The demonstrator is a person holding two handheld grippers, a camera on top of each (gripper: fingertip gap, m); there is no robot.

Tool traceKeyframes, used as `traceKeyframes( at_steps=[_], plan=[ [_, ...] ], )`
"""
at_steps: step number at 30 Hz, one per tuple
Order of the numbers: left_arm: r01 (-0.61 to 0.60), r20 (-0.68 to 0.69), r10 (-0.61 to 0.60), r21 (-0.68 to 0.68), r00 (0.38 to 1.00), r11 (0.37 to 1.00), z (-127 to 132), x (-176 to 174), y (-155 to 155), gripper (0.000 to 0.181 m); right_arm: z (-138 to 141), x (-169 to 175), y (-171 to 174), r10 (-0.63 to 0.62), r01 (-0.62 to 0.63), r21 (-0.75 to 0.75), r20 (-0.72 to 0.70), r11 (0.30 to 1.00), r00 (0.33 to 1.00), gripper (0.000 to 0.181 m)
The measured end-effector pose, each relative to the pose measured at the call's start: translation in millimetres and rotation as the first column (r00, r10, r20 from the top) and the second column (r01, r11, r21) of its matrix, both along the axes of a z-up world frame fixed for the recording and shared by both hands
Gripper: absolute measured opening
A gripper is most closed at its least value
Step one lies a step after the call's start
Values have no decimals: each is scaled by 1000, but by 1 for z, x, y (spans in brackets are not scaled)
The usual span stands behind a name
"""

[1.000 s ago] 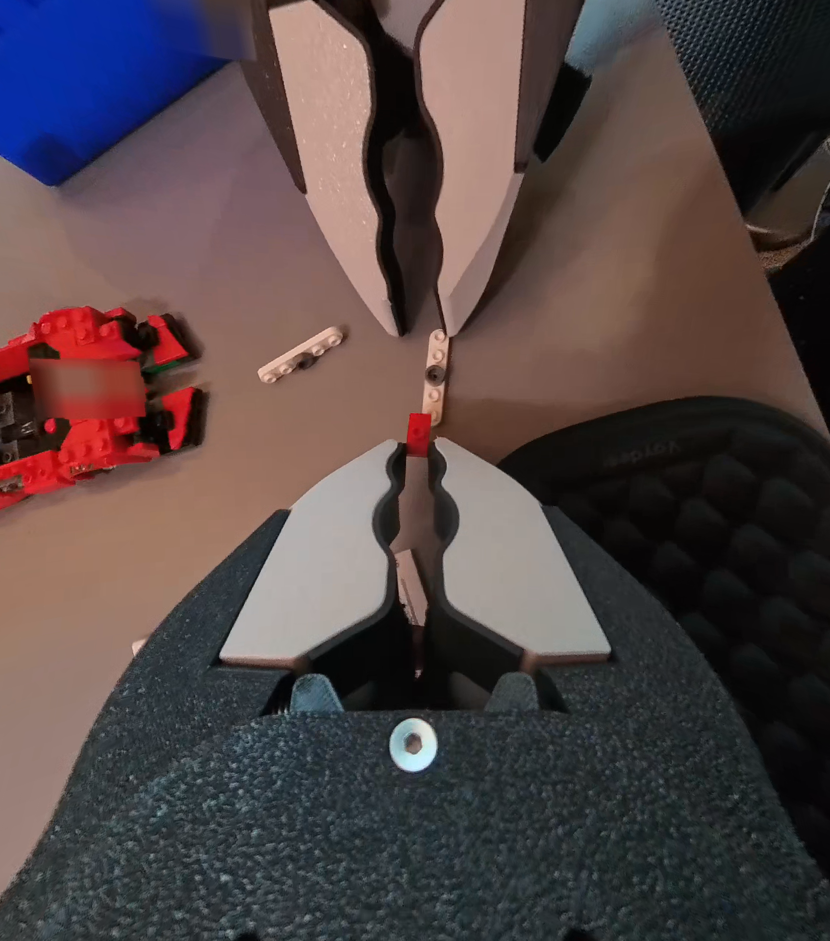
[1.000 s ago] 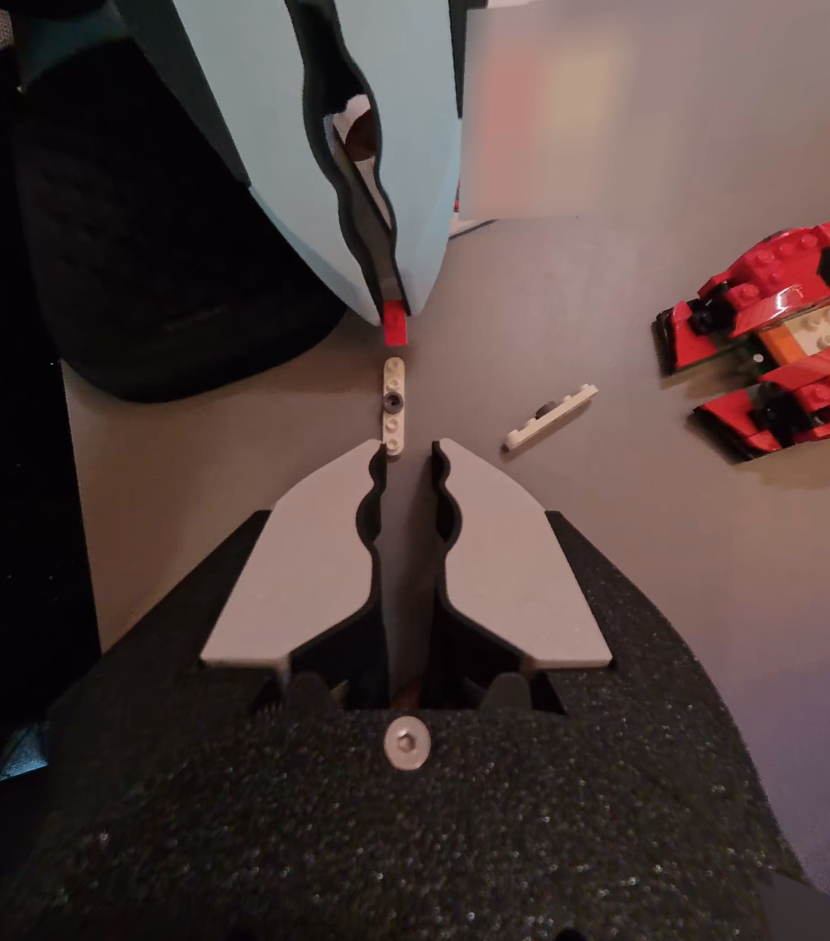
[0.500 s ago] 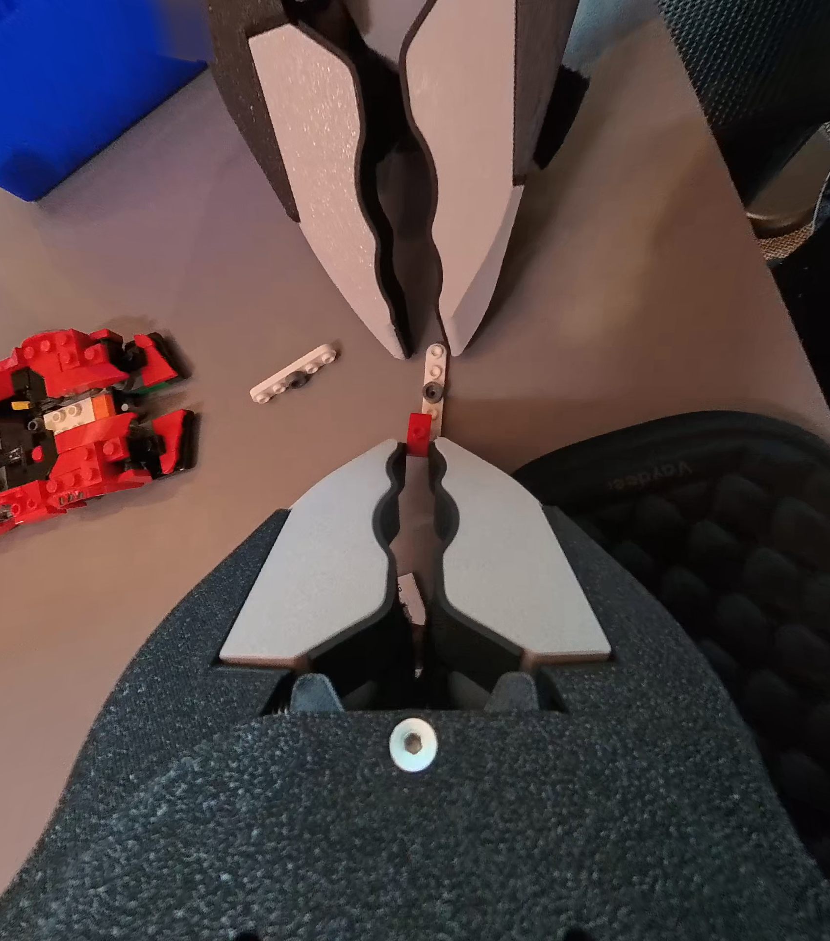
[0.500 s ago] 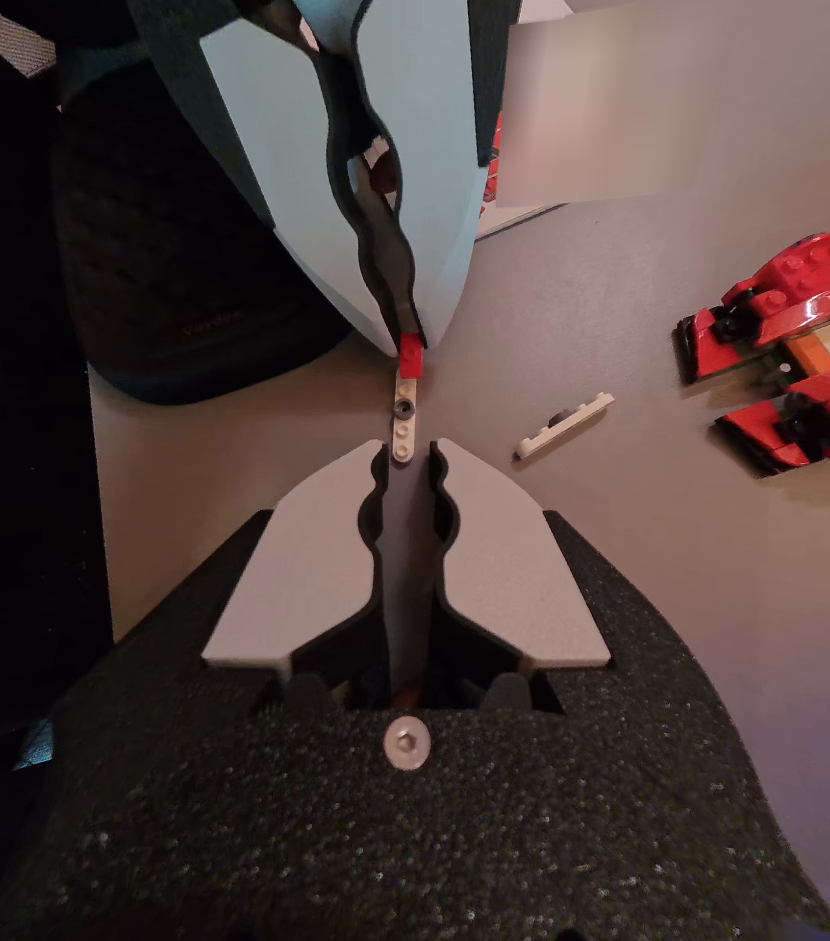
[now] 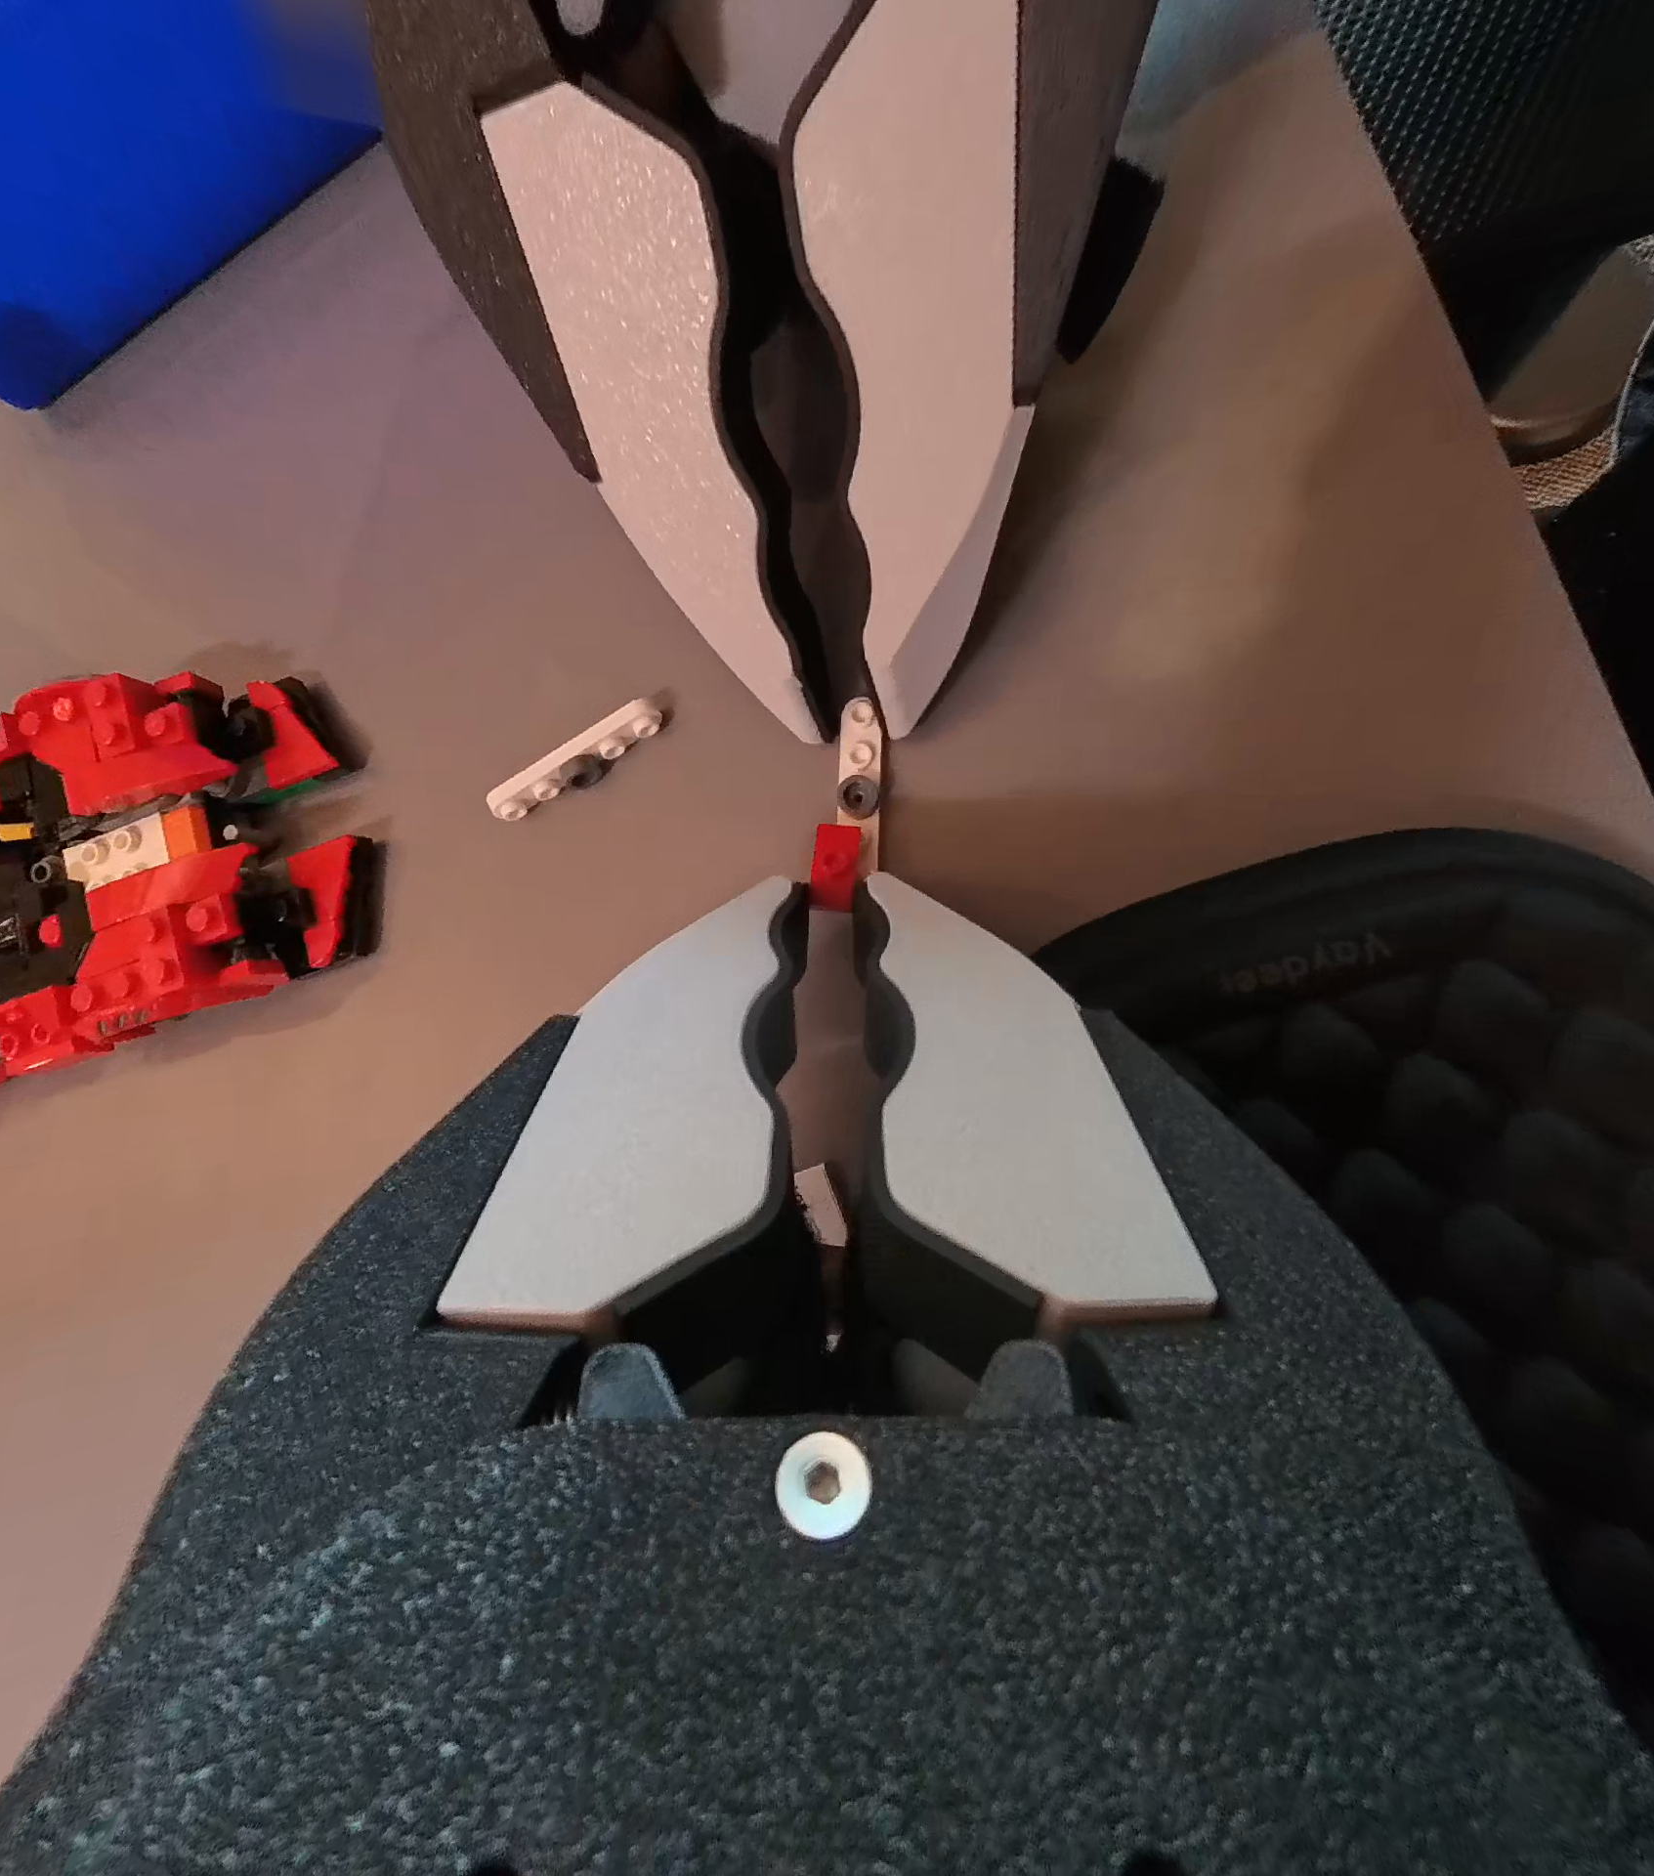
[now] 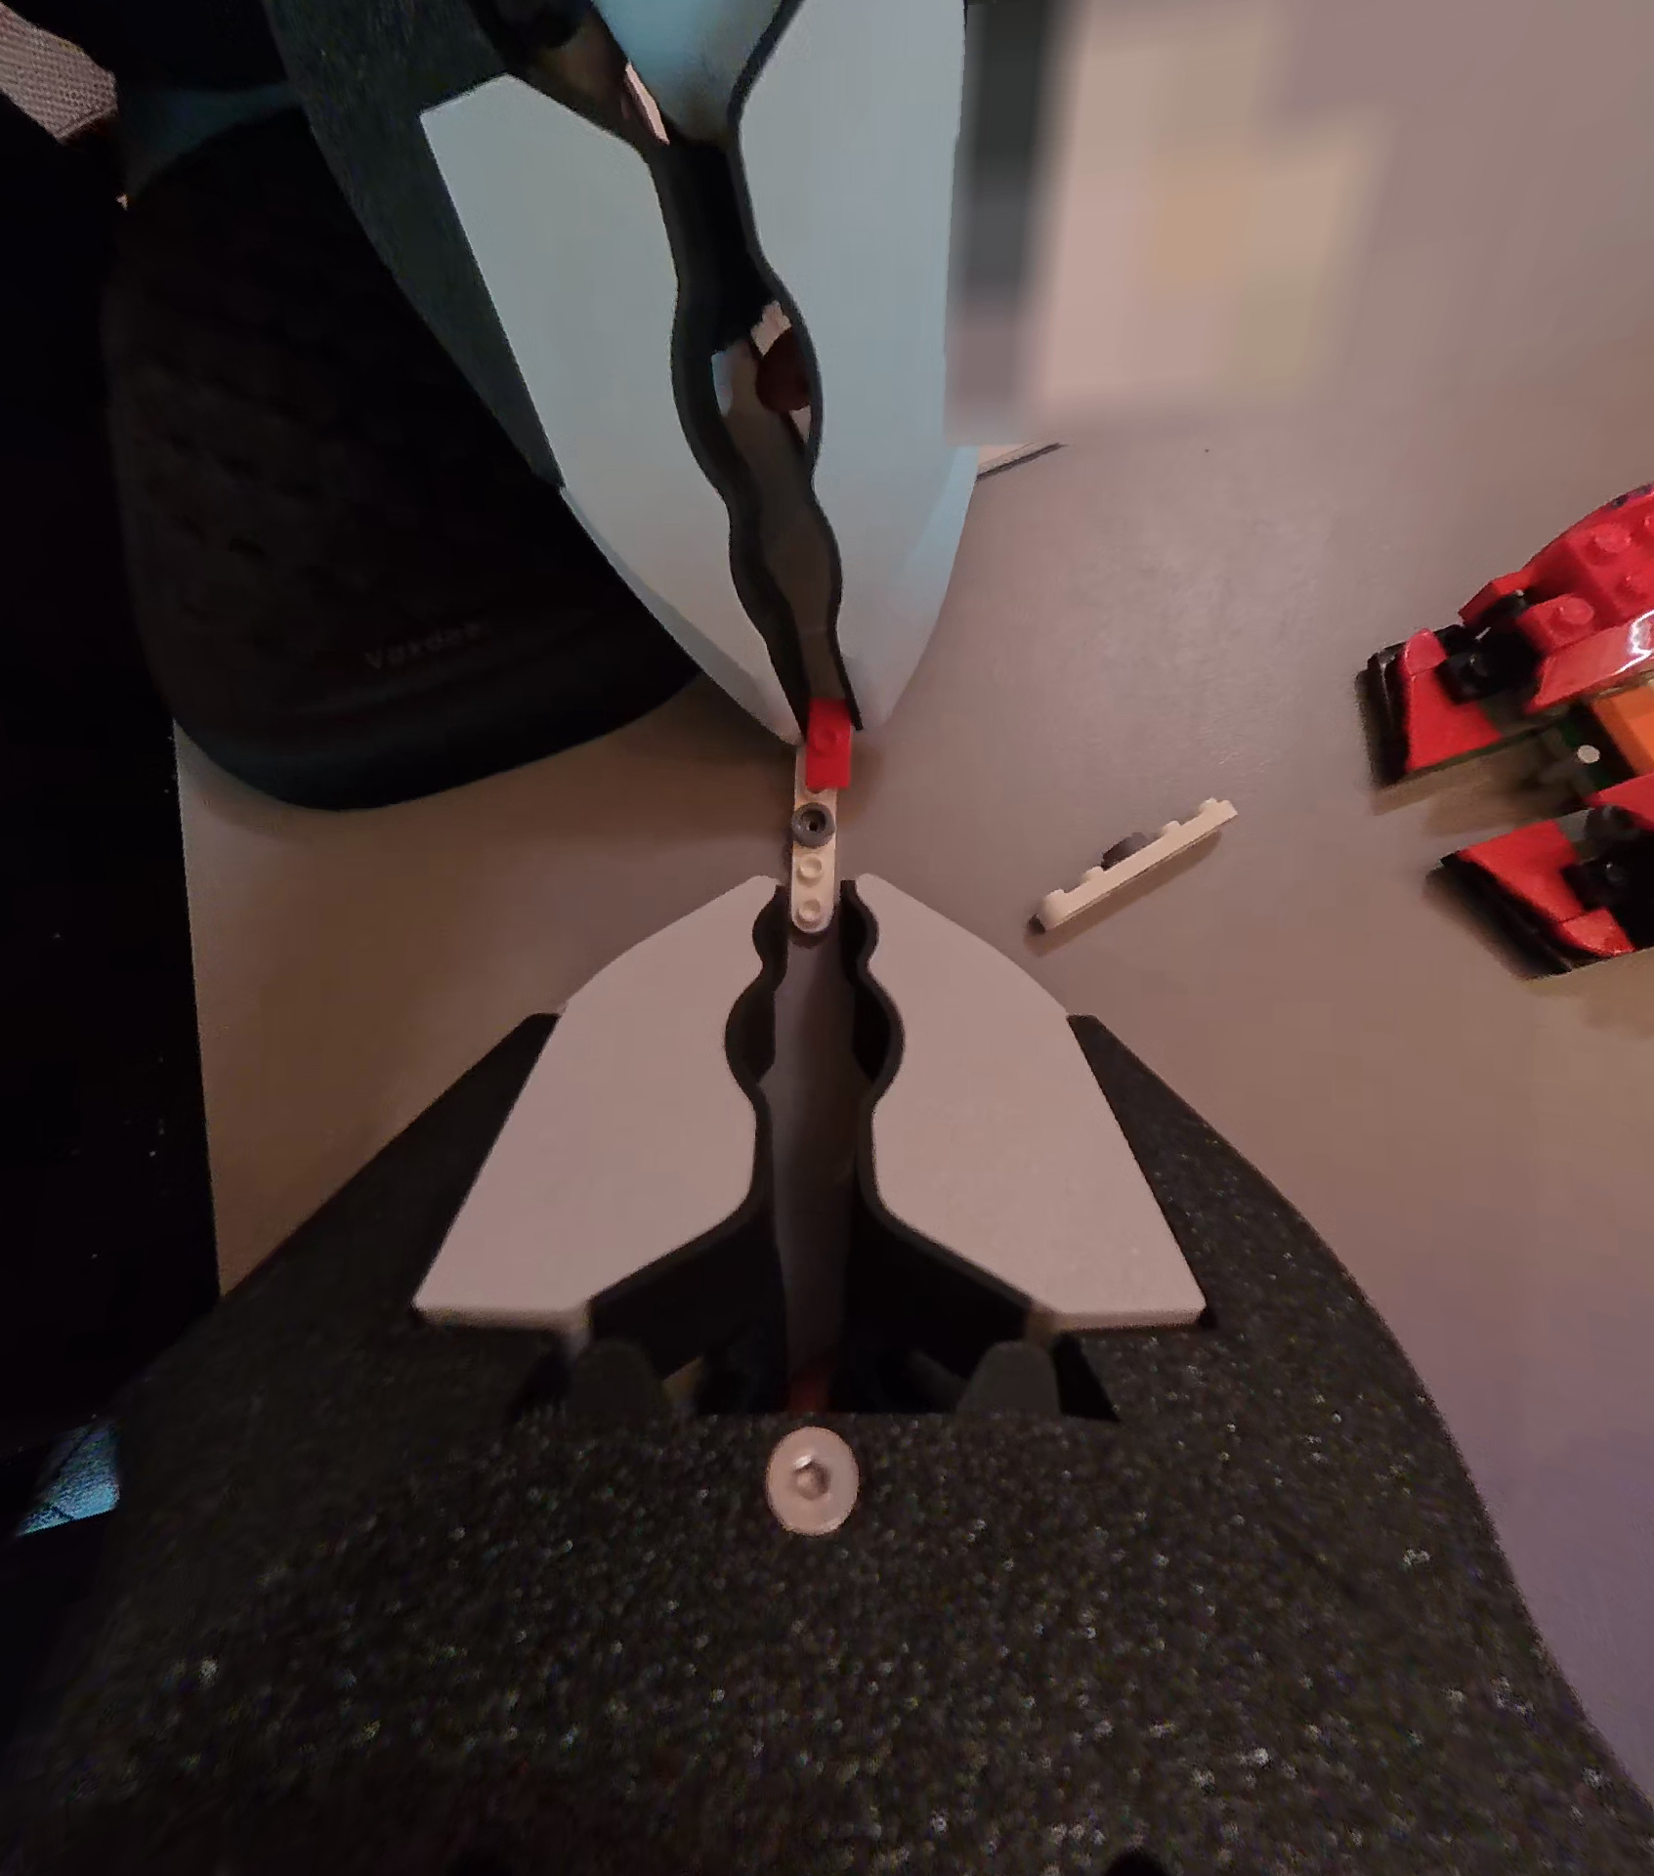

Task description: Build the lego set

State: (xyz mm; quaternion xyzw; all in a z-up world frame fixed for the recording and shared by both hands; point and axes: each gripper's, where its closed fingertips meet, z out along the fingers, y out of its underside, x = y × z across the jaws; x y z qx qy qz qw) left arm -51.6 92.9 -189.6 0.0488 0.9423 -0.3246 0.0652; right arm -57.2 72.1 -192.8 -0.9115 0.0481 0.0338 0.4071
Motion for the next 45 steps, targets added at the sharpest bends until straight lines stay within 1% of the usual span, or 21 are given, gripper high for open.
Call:
traceKeyframes(
  at_steps=[8, 13, 21, 23, 25, 28, 30, 33, 38, 43, 45],
  plan=[
    [-12, -33, 13, 5, 999, 1000, 0, -3, 0, 8, 0, 1, 1, -27, 27, -2, -20, 1000, 999, 8],
    [-42, -73, 43, 13, 996, 999, 1, -5, 1, 8, 0, 1, 2, -48, 48, -7, -19, 999, 999, 8],
    [-40, -63, 42, 39, 997, 998, -2, -4, 1, 8, 0, 0, 3, -46, 46, -3, -23, 999, 999, 8],
    [-39, -62, 42, 48, 997, 998, -2, -4, 1, 8, 2, -1, 4, -43, 43, 3, -43, 999, 998, 16],
    [-33, -60, 36, 52, 998, 998, -2, -4, 0, 8, 8, 1, 4, -44, 45, 30, -48, 999, 998, 16],
    [-29, -68, 33, 60, 997, 998, -3, -5, 0, 8, 18, 4, 10, -31, 33, 89, -25, 995, 999, 4],
    [-27, -75, 32, 65, 997, 997, -3, -5, 0, 8, 16, 3, 15, -11, 12, 77, -10, 997, 1000, 0],
    [-28, -80, 34, 82, 996, 996, -5, -5, 2, 8, 14, 1, 22, 8, -9, 77, 8, 997, 1000, 0],
    [-26, -78, 33, 84, 996, 996, -5, -5, 1, 8, 7, 0, 23, 16, -17, 47, 9, 999, 1000, 0],
    [-22, -91, 30, 88, 995, 996, -5, -5, 1, 8, 7, 0, 23, -22, 22, -4, -40, 1000, 999, 0],
    [-17, -98, 26, 95, 995, 995, -5, -5, 1, 8, 6, 1, 22, -63, 60, -34, -99, 998, 993, 0]
  ],
)
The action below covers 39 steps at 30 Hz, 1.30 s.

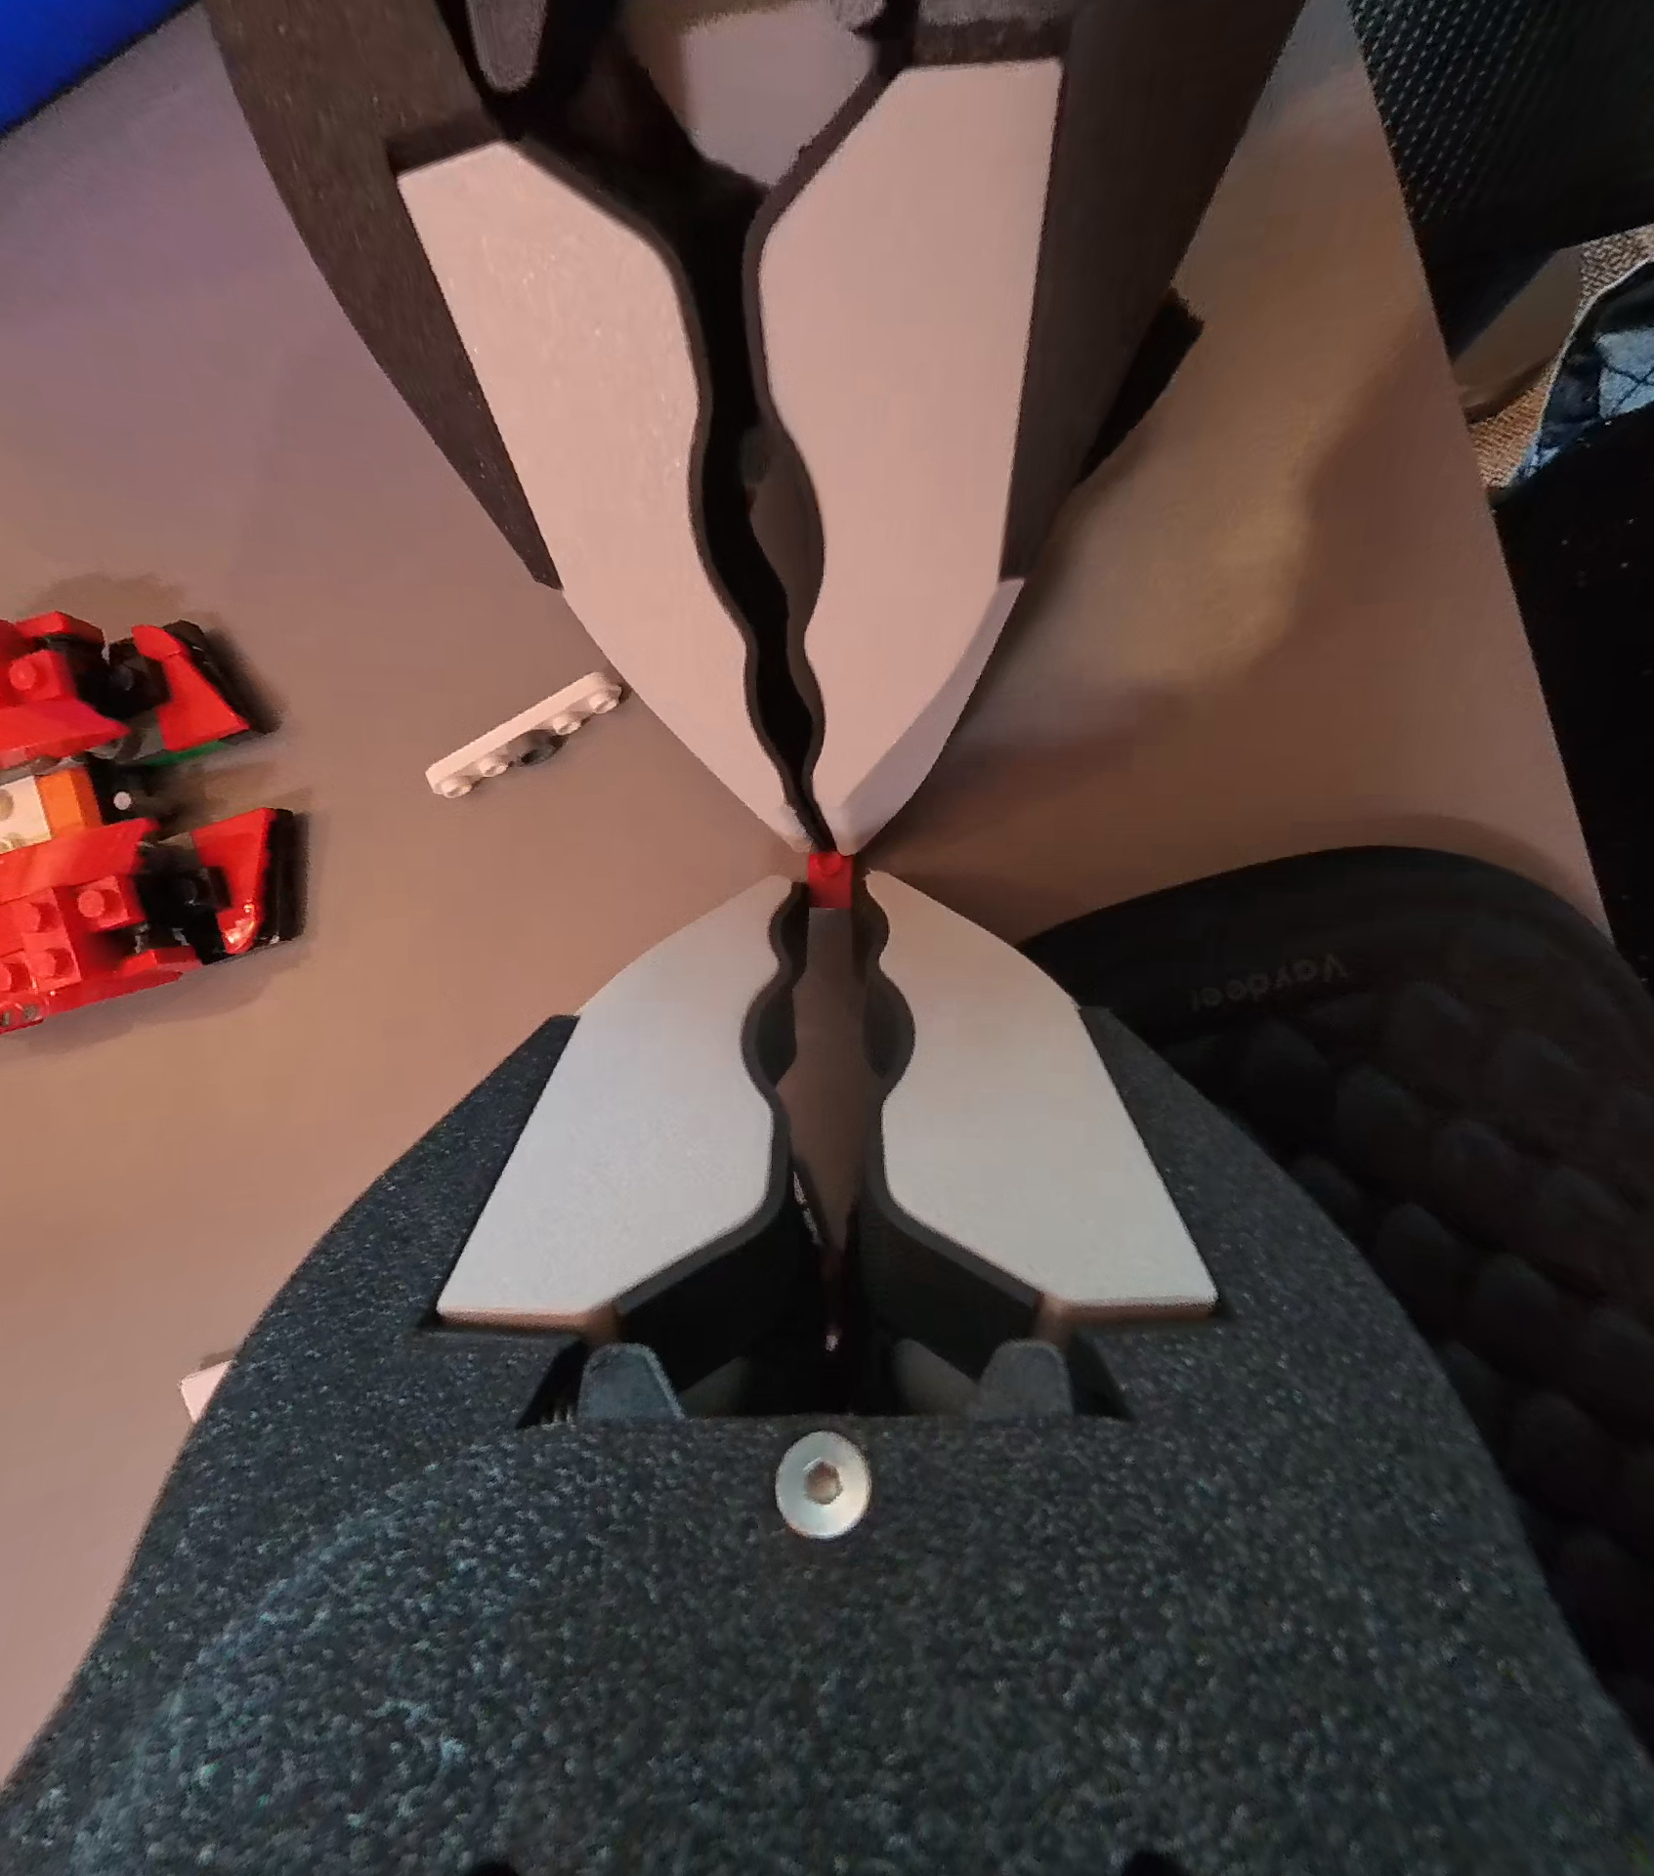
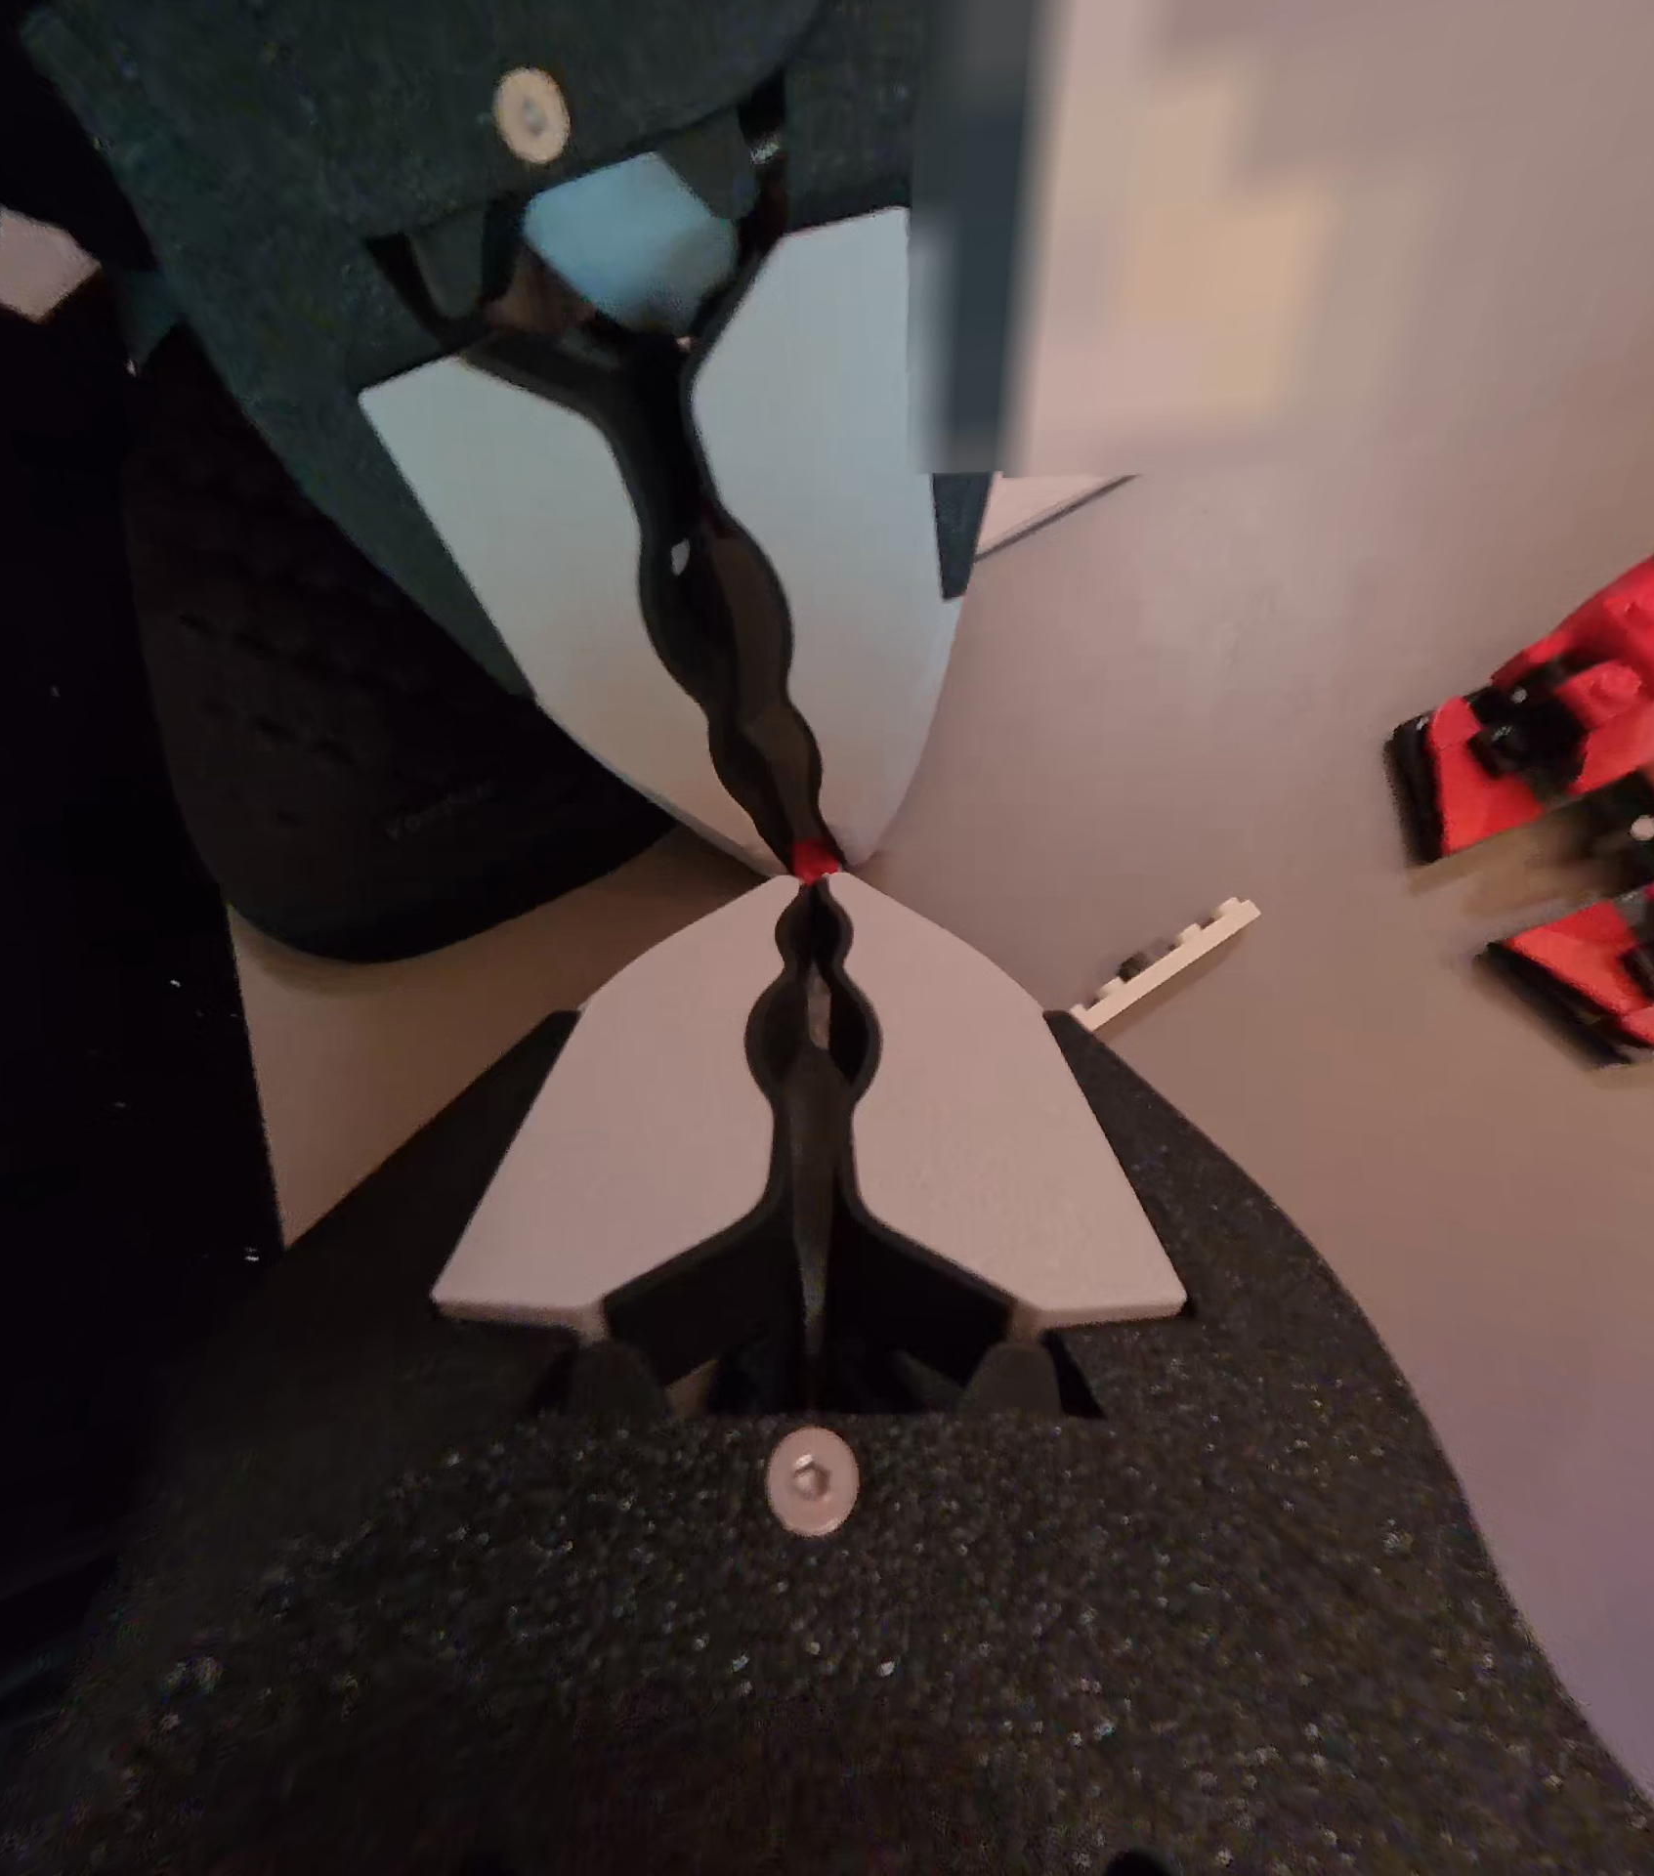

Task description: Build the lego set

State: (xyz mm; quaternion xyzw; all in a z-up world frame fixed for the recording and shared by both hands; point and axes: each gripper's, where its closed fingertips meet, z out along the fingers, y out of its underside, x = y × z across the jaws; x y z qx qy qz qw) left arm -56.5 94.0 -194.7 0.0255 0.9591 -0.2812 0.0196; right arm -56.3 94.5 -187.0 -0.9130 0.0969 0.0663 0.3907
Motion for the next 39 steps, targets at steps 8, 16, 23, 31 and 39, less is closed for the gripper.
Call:
traceKeyframes(
  at_steps=[8, 16, 23, 31, 39],
  plan=[
    [-12, -53, 11, -25, 999, 1000, 0, 0, 1, 8, -2, 0, -1, -29, 29, -89, 1, 996, 1000, 0],
    [-46, -60, 37, -150, 998, 988, 17, 2, 1, 0, -2, 0, -1, -28, 30, -113, 22, 993, 999, 0],
    [-34, -54, 26, -154, 998, 987, 7, 0, -4, 0, -2, 0, -1, -33, 38, -138, 39, 990, 999, 0],
    [-28, -59, 21, -120, 998, 992, 6, -1, -2, 1, -3, 0, -1, -39, 46, -165, 46, 985, 998, 0],
    [-19, -36, 17, -59, 999, 998, 6, 0, -2, 0, 38, -2, -3, -120, 115, 112, 36, 987, 992, 24]
  ],
)
